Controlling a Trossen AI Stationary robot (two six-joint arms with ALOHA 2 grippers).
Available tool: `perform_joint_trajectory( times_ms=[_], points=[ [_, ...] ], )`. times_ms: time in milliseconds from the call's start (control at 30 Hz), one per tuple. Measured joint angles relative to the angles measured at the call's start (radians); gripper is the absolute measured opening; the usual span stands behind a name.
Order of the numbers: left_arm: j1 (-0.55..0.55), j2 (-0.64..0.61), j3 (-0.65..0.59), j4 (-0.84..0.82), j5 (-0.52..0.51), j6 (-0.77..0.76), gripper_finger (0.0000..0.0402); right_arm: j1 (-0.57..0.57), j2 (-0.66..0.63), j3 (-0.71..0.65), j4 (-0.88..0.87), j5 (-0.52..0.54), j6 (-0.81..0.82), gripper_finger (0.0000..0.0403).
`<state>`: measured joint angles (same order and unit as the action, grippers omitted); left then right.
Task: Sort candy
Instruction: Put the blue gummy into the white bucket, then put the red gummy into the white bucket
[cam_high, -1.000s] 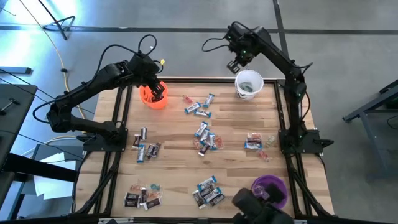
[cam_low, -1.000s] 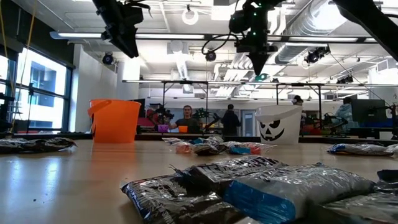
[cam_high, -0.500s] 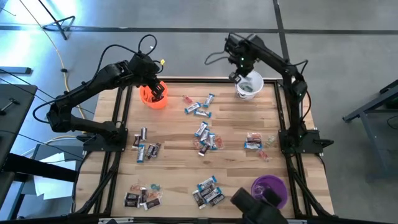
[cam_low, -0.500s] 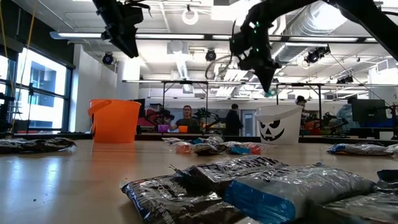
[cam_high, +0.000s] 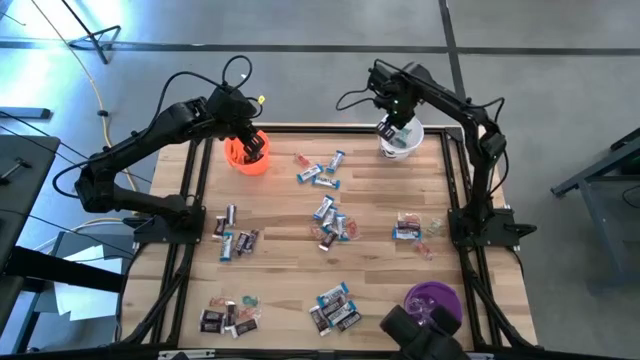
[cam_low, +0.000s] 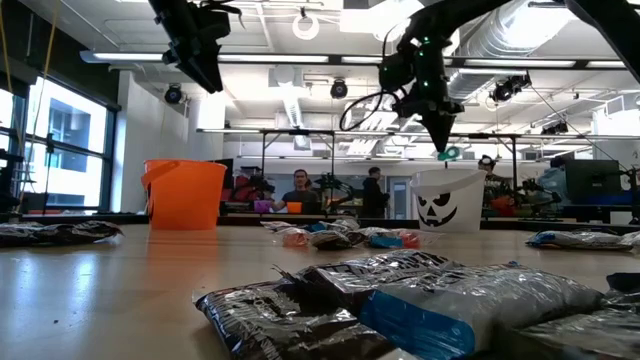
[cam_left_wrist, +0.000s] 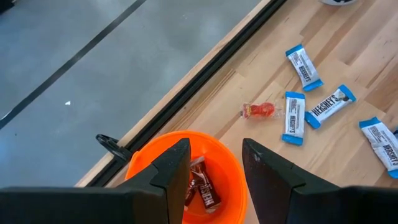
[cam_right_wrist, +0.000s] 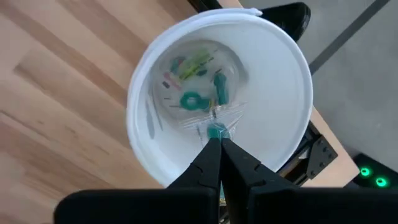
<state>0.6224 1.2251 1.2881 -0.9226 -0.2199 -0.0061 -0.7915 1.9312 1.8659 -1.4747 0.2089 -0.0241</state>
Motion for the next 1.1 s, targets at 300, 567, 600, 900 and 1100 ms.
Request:
perform_joint_trajectory(
  times_ms=[300,567,600,900,1100],
  points=[
    [0.0,0.0,0.0,0.0,0.0,-0.02,0.0133,-0.022,-0.008,0.0,-0.002,-0.001,0.0,0.0094],
    [0.0,0.0,0.0,0.0,0.0,-0.036,0.0133,-0.027,-0.044,-0.018,-0.082,-0.13,0.074,0.0143],
    [0.0,0.0,0.0,-0.001,0.0,-0.036,0.0133,-0.021,-0.07,-0.018,-0.092,-0.171,0.073,0.0144],
    [0.0,0.0,0.0,0.0,0.0,-0.035,0.0133,0.04,-0.328,-0.016,-0.097,-0.196,0.21,0.0144],
    [0.0,0.0,0.0,0.0,0.0,-0.035,0.0133,0.143,-0.447,-0.015,-0.081,-0.172,0.398,0.0144]
  ],
)
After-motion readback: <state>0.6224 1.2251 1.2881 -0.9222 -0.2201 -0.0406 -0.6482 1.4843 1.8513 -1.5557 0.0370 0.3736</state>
